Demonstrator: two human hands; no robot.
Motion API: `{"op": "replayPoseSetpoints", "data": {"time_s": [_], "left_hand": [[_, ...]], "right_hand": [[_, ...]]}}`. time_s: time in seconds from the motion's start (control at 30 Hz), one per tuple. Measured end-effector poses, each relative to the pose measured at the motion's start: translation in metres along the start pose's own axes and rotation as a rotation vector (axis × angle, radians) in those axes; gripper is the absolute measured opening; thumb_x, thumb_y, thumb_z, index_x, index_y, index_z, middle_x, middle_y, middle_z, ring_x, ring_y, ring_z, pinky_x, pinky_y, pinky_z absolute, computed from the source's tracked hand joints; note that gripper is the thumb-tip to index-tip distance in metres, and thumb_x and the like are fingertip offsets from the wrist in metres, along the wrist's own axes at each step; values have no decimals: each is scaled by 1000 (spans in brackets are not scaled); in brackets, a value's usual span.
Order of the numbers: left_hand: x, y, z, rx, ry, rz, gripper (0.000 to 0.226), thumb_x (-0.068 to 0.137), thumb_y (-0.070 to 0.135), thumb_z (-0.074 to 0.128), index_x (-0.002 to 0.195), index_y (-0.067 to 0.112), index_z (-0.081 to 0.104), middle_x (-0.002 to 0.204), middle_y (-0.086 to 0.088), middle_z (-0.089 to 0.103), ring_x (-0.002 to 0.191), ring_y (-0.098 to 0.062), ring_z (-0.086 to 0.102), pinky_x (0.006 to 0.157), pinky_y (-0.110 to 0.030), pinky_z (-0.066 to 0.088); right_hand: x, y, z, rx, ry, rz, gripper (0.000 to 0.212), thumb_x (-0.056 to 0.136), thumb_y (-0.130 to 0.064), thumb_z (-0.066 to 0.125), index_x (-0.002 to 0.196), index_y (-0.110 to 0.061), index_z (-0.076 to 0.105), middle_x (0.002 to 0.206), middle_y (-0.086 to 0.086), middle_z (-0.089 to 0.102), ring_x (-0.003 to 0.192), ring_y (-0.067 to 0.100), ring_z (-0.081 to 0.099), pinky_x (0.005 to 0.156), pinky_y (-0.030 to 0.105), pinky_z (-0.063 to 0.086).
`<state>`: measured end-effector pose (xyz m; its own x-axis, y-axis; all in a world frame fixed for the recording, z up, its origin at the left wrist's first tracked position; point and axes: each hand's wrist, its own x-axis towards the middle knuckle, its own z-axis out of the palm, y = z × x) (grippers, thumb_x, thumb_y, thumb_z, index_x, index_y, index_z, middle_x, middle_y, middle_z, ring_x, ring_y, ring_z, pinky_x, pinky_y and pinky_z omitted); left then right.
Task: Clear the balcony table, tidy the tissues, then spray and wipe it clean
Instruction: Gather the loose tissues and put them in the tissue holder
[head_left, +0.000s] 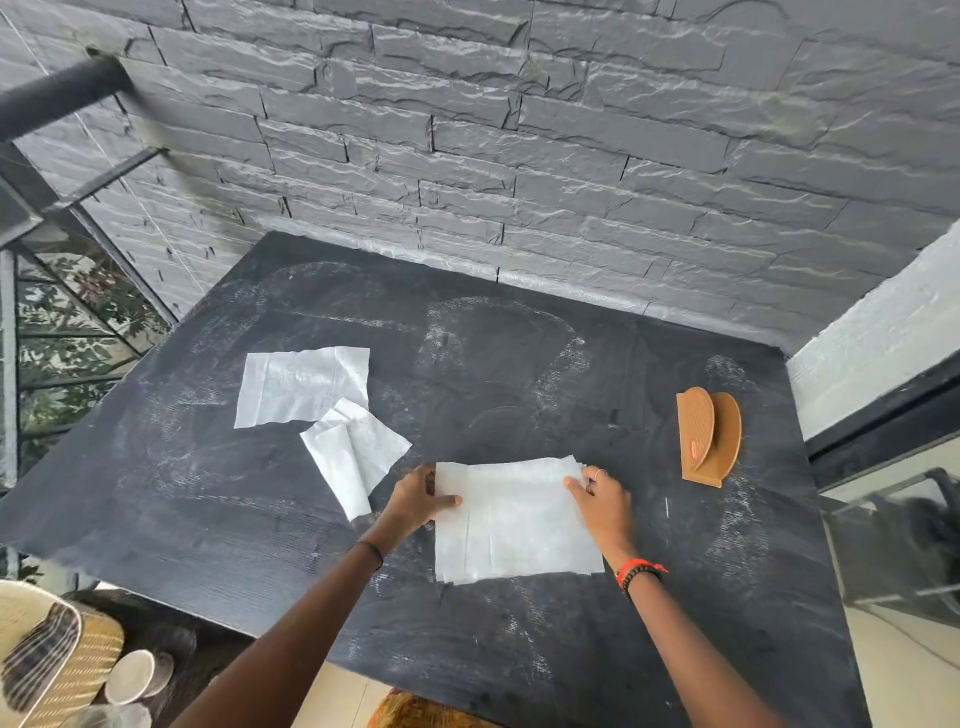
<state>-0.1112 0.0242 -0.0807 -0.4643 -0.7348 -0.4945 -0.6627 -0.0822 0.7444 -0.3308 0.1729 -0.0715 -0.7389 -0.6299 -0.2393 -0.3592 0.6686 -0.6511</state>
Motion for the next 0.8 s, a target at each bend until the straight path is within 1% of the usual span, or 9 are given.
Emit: {"op": "replayPoseSetpoints", "data": {"time_s": [0.07, 0.13, 0.2, 0.27, 0.43, 0.57, 0.67, 0.73, 0.8], "left_hand": [[-2, 3, 2, 105, 41, 45, 42, 75, 16, 80, 102, 16, 47, 75, 4, 53, 67, -11, 52, 56, -6, 39], [-2, 1, 5, 177, 58, 82, 47, 73, 16, 80, 104, 12, 45, 71, 4, 49, 68, -18, 51, 57, -10, 38], [-3, -3, 8, 251, 85, 106, 57, 72, 22, 80, 115, 8, 45, 90, -5, 59, 86, -27, 58, 68, -19, 42], [-4, -5, 9, 383, 134, 140, 63, 72, 32, 79, 120, 10, 45, 113, -7, 57, 106, -27, 56, 84, -35, 45], [-7, -2, 10, 484, 190, 186, 66, 72, 39, 77, 123, 11, 45, 121, -4, 52, 115, -24, 52, 88, -37, 44], [-7, -3, 3, 364, 197, 175, 58, 74, 38, 76, 118, 13, 47, 116, -2, 55, 110, -22, 55, 87, -34, 43], [-8, -2, -10, 240, 258, 185, 42, 83, 33, 69, 113, 11, 51, 110, 1, 55, 104, -21, 57, 88, -35, 44], [-10, -3, -25, 173, 302, 138, 29, 90, 31, 61, 109, 11, 54, 110, 3, 52, 92, -20, 59, 86, -37, 48], [-9, -11, -43, 146, 390, 109, 22, 92, 25, 57, 105, 7, 54, 105, -5, 53, 78, -23, 56, 80, -39, 49]], "right_hand": [[-2, -2, -3, -69, 11, -3, 28, 87, -32, 62, 67, -30, 42, 63, -12, 42, 70, 20, 44, 53, 31, 31], [-4, -2, -5, -149, 6, 4, 10, 86, -34, 63, 88, -26, 56, 77, -6, 56, 80, 21, 55, 57, 29, 34], [-4, 1, -4, -209, 53, -43, 18, 85, -32, 64, 97, -21, 58, 86, -2, 59, 92, 21, 56, 61, 29, 39], [-5, 2, -2, -238, 101, -88, 18, 84, -29, 66, 97, -19, 57, 90, -1, 58, 98, 21, 51, 64, 31, 44], [-1, 9, -2, -230, 116, -82, 19, 82, -24, 68, 96, -17, 57, 94, 2, 59, 97, 24, 51, 65, 32, 44], [0, 7, -2, -180, 134, -98, 13, 87, -24, 63, 84, -17, 53, 82, 0, 56, 87, 23, 51, 57, 29, 35], [2, -6, 3, -127, 172, -140, 13, 91, -24, 57, 80, -19, 51, 84, -2, 59, 84, 19, 50, 60, 29, 36], [3, -20, 11, -61, 162, -175, 5, 90, -21, 56, 87, -19, 58, 80, -6, 57, 84, 17, 51, 63, 28, 36], [1, -37, 26, -16, 116, -222, 7, 89, -18, 56, 85, -22, 60, 77, -9, 56, 82, 15, 51, 63, 26, 35]]}}
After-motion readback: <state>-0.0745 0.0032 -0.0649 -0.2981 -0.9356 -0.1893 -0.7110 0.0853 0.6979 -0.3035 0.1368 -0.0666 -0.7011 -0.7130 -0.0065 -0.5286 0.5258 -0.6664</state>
